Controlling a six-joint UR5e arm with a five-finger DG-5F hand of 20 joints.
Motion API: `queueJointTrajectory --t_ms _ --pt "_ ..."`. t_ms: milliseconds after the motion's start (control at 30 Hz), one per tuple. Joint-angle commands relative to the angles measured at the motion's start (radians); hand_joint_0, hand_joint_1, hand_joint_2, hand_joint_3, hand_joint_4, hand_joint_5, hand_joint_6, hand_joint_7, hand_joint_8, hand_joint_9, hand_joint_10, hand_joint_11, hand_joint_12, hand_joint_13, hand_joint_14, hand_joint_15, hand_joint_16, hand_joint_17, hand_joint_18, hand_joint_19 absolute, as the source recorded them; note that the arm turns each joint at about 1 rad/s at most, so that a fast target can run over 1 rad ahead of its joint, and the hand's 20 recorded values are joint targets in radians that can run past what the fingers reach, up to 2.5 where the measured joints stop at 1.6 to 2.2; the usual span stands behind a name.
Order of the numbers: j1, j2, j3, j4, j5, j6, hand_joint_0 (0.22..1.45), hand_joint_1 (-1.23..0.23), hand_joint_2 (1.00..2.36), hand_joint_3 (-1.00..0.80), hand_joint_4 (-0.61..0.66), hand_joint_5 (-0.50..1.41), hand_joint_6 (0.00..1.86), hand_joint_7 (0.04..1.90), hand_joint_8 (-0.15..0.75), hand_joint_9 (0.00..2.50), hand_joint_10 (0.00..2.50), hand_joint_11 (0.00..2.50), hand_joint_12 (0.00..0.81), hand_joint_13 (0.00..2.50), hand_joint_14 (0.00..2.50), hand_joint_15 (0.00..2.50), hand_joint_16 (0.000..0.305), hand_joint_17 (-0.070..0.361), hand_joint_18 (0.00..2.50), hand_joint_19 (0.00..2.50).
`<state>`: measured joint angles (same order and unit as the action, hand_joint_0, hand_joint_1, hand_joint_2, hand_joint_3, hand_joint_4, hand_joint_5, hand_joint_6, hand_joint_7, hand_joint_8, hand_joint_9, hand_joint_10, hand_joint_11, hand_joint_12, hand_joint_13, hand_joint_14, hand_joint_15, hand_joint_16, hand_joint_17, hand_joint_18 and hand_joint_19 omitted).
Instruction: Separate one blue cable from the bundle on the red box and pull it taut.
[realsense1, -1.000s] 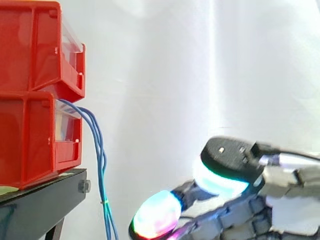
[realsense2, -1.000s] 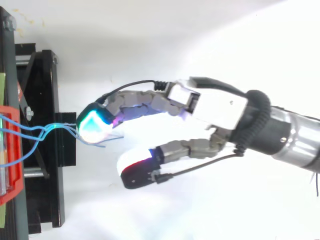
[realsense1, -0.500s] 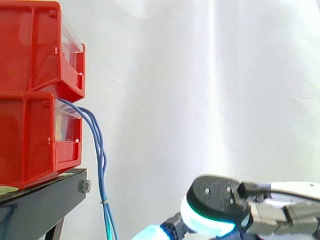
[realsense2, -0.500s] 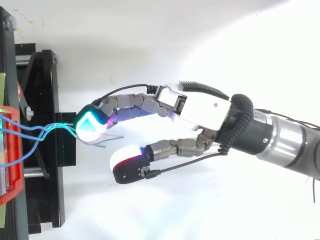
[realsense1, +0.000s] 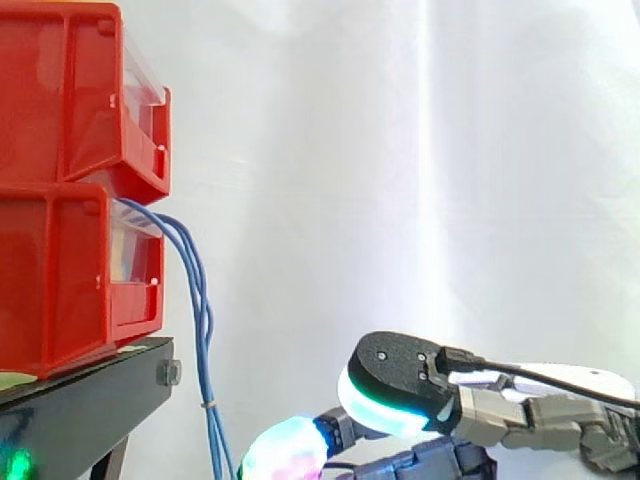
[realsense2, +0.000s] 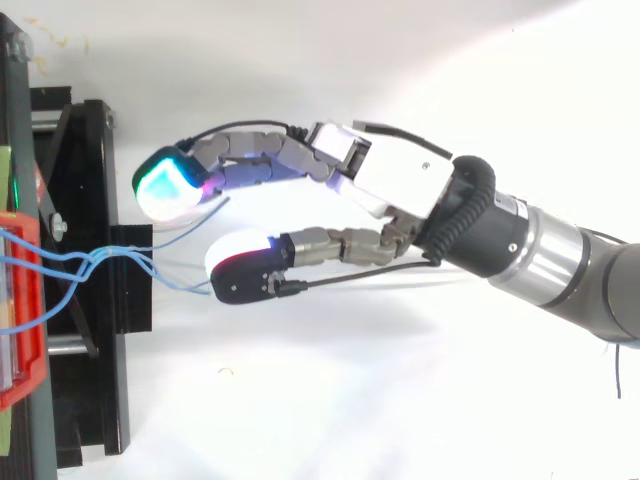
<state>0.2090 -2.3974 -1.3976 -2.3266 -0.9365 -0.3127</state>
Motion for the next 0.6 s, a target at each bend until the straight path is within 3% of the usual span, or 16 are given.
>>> queueJointTrajectory --t_ms 0,467,500,567 --pt "-0.017 0.0 0.009 0.004 0.001 -0.009 0.55 -0.59 1.0 -0.49 0.19 -0.2 0.5 0.73 0.324 0.57 0.01 0.37 0.358 0.37 0.01 0.25 0.05 0.112 0.44 0.59" --pt "-0.023 -0.002 0.015 0.05 -0.001 -0.152 0.55 -0.58 1.0 -0.49 0.2 -0.2 0.5 0.73 0.332 0.61 0.01 0.36 0.362 0.42 0.01 0.28 0.05 0.112 0.5 0.6" --pt "-0.023 -0.017 0.017 0.052 -0.004 -0.164 0.55 -0.58 1.0 -0.49 0.2 -0.2 0.5 0.73 0.332 0.62 0.01 0.37 0.362 0.43 0.01 0.28 0.05 0.112 0.5 0.61" --pt "-0.02 -0.08 0.057 0.066 -0.022 -0.131 0.55 -0.58 1.0 -0.49 0.2 -0.2 0.5 0.73 0.334 0.62 0.01 0.37 0.362 0.43 0.01 0.28 0.05 0.112 0.51 0.61"
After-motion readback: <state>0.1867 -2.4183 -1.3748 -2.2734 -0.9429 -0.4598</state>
